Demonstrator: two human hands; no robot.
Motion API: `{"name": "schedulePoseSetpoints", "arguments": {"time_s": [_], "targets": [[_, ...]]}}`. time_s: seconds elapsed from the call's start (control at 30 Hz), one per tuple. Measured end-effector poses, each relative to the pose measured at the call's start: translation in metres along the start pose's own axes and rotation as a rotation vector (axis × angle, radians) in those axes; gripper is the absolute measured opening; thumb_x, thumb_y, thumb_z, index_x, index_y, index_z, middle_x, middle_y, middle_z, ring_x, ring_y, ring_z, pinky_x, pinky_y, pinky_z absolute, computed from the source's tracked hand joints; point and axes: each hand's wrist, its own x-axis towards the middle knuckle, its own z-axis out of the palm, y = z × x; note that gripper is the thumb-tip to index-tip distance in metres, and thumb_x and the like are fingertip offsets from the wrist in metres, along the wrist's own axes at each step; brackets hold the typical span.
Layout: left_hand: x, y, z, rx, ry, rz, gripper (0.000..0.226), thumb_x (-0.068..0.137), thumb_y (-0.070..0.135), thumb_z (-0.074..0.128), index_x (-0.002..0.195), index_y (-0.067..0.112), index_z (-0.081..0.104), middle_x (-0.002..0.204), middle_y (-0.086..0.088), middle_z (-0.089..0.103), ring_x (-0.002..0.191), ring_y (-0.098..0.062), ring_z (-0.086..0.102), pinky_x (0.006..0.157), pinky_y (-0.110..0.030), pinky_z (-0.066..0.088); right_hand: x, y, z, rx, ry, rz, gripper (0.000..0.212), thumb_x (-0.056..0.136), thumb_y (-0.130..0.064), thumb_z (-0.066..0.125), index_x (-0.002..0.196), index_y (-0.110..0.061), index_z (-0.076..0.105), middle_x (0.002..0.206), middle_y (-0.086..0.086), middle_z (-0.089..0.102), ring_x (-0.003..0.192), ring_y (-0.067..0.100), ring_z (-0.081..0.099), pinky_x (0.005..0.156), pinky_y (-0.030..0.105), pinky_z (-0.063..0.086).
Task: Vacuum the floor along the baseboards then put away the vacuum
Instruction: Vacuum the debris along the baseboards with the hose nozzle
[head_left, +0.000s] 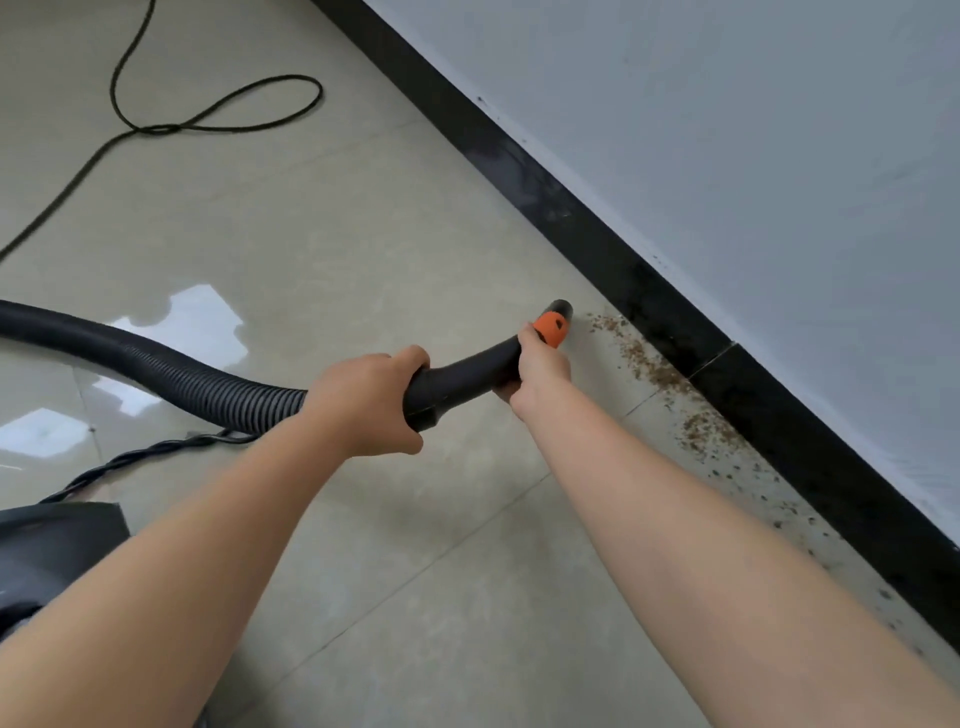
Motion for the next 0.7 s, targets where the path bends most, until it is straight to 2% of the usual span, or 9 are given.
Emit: {"name": "schedulePoseSetpoints", "arguments": {"time_s": [0.1, 0.23, 0.33, 0.43, 0.5, 0.6, 0.7], "targets": [[0.000, 0.000, -0.006, -0.041, -0.039, 0.027, 0.045, 0.070, 0.027, 0.069, 0.109, 0.025, 0.047, 0.083, 0.006, 0.058, 0.077, -0.019, 0.057, 0.064, -0.028, 0.046, 0.001, 0.002, -0.009, 0.089, -0.055, 0.002, 0.049, 0.093, -0.031, 0.057, 0.134, -0.011, 0.041, 0.129, 0.010, 0.050, 0.114, 0.029, 0.053, 0.070, 0.038, 0.050], [0.000, 0.004, -0.007, -0.124, -0.099, 0.018, 0.045, 0.068, 0.023, 0.069, 0.107, 0.026, 0.049, 0.079, 0.009, 0.057, 0.075, -0.017, 0.057, 0.065, -0.028, 0.046, 0.003, -0.002, -0.012, 0.095, -0.055, -0.002, 0.052, 0.093, -0.032, 0.056, 0.136, -0.011, 0.036, 0.130, 0.013, 0.050, 0.111, 0.031, 0.055, 0.059, 0.040, 0.051], [0.003, 0.012, -0.009, -0.119, -0.131, 0.015, 0.043, 0.069, 0.024, 0.069, 0.107, 0.025, 0.048, 0.076, 0.010, 0.055, 0.072, -0.015, 0.056, 0.064, -0.028, 0.047, 0.007, -0.010, -0.013, 0.057, -0.020, 0.006, 0.051, 0.094, -0.031, 0.054, 0.137, -0.012, 0.033, 0.132, 0.013, 0.048, 0.114, 0.032, 0.052, 0.069, 0.044, 0.050], [0.009, 0.029, -0.009, 0.097, -0.149, 0.017, 0.037, 0.074, 0.031, 0.065, 0.101, 0.019, 0.043, 0.070, 0.008, 0.047, 0.064, -0.014, 0.049, 0.055, -0.025, 0.040, 0.014, -0.018, -0.016, 0.032, 0.017, 0.017, 0.051, 0.095, -0.028, 0.052, 0.139, -0.013, 0.032, 0.134, 0.013, 0.046, 0.118, 0.033, 0.049, 0.080, 0.048, 0.048], [0.013, 0.044, -0.006, 0.265, -0.103, 0.011, 0.034, 0.080, 0.032, 0.061, 0.100, 0.016, 0.039, 0.074, 0.007, 0.043, 0.064, -0.014, 0.044, 0.050, -0.023, 0.032, 0.018, -0.023, -0.018, 0.037, 0.036, 0.024, 0.050, 0.095, -0.026, 0.052, 0.139, -0.014, 0.031, 0.135, 0.013, 0.045, 0.119, 0.033, 0.048, 0.085, 0.049, 0.047], [0.018, 0.060, 0.004, 0.414, 0.031, -0.015, 0.033, 0.087, 0.027, 0.055, 0.112, 0.014, 0.038, 0.100, 0.000, 0.049, 0.078, -0.017, 0.039, 0.062, -0.026, 0.031, 0.020, -0.028, -0.018, 0.079, 0.054, 0.048, 0.050, 0.095, -0.025, 0.052, 0.138, -0.013, 0.031, 0.134, 0.012, 0.045, 0.118, 0.034, 0.048, 0.086, 0.051, 0.046], [0.022, 0.067, 0.015, 0.448, 0.129, -0.050, 0.029, 0.087, 0.020, 0.054, 0.112, 0.012, 0.040, 0.106, -0.003, 0.050, 0.081, -0.019, 0.041, 0.068, -0.026, 0.030, 0.021, -0.029, -0.018, 0.074, 0.050, 0.070, 0.050, 0.094, -0.025, 0.053, 0.137, -0.012, 0.030, 0.133, 0.011, 0.045, 0.118, 0.034, 0.047, 0.088, 0.051, 0.047]]}}
